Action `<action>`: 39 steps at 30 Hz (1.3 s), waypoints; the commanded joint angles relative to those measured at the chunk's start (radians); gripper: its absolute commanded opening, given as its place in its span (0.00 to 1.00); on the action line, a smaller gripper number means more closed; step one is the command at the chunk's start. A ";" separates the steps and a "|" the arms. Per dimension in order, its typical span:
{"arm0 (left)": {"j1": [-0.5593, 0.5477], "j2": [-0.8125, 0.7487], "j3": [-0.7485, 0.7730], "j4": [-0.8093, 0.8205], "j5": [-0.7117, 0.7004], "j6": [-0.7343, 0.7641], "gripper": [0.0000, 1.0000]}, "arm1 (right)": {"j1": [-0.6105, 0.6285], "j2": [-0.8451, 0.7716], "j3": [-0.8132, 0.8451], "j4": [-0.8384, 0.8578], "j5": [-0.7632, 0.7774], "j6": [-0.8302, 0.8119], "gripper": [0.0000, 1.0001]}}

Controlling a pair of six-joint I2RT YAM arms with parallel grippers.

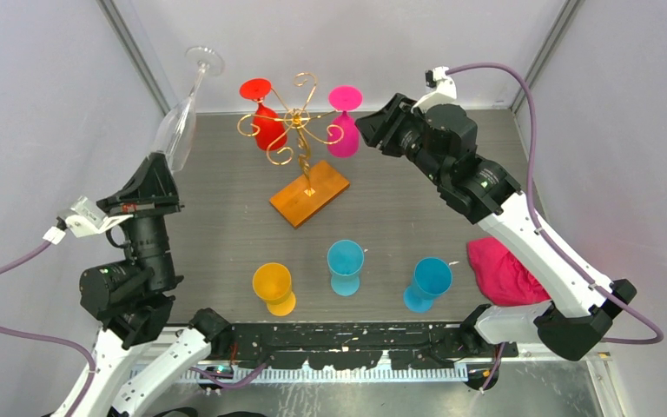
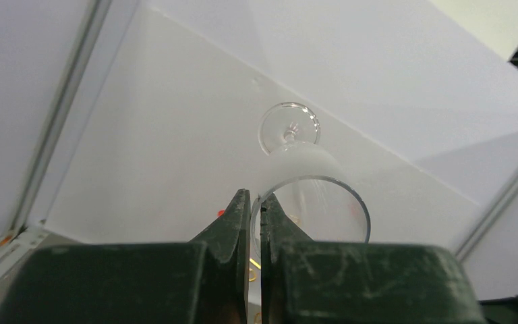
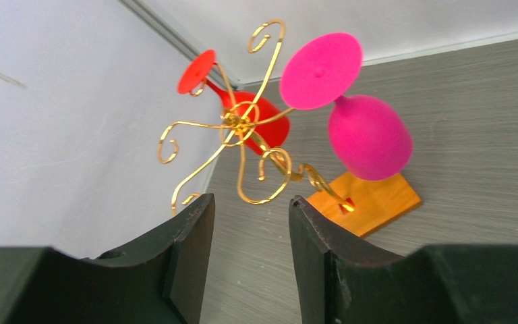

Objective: Place the wine glass upside down on the wine glass rack
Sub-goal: Turn the wine glass upside down at the wine rack.

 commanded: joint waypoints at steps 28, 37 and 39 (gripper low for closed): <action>0.003 0.170 -0.112 0.384 0.408 -0.481 0.01 | -0.066 -0.164 -0.297 0.758 -0.339 0.201 0.64; 0.004 0.250 -0.128 0.450 0.425 -0.572 0.01 | -0.326 -0.164 -0.471 1.152 -0.475 0.721 0.64; 0.005 0.264 -0.134 0.460 0.427 -0.593 0.01 | -0.362 -0.114 -0.481 1.242 -0.497 0.833 0.63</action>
